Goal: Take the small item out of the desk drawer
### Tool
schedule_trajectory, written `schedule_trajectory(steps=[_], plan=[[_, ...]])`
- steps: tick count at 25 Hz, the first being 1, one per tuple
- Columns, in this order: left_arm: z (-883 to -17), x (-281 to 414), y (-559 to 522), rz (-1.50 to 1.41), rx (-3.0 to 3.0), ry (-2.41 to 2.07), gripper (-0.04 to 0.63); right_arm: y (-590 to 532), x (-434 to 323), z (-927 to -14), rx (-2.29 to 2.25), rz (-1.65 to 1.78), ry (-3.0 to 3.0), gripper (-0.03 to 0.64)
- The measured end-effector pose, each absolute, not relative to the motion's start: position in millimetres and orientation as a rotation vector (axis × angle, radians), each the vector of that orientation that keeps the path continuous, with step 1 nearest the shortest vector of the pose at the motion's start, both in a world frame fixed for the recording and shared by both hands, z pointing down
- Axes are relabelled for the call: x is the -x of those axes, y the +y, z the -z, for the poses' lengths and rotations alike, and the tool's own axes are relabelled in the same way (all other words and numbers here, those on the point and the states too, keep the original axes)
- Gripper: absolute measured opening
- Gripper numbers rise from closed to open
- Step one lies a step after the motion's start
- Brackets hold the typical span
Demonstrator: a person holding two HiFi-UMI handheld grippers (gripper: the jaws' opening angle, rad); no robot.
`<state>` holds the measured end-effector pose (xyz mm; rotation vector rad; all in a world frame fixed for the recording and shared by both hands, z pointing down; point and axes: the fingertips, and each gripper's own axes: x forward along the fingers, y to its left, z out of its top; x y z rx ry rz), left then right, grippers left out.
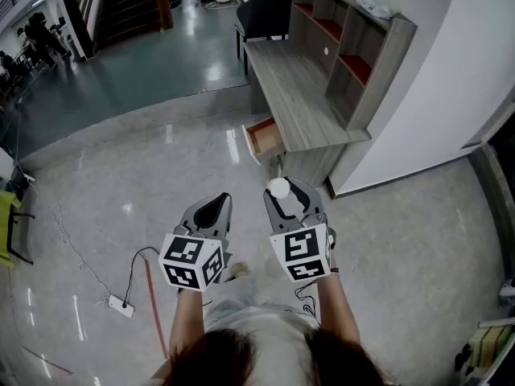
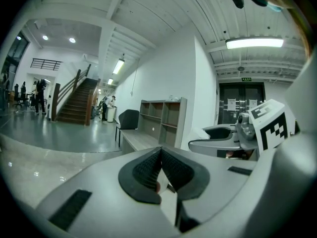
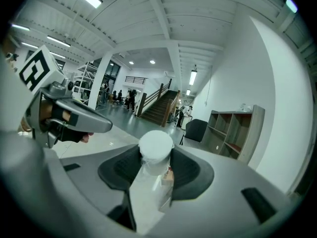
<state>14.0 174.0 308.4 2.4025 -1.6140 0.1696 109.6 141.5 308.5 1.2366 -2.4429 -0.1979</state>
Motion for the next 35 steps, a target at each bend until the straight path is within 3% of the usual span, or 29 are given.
schedule_trajectory(steps=[16,35], plan=[[-309.7,-57.2,260.4,-0.204,-2.423,-1.611,0.015,225.9,-149.1,-301.8,-1.258,0.202,-2.503,0.189],[-314.1,-89.1,281.7,-0.228,-2.444,-1.600,0.015,250.0,-180.4,-305.3,-1.277,0.199,-2.519,0.189]])
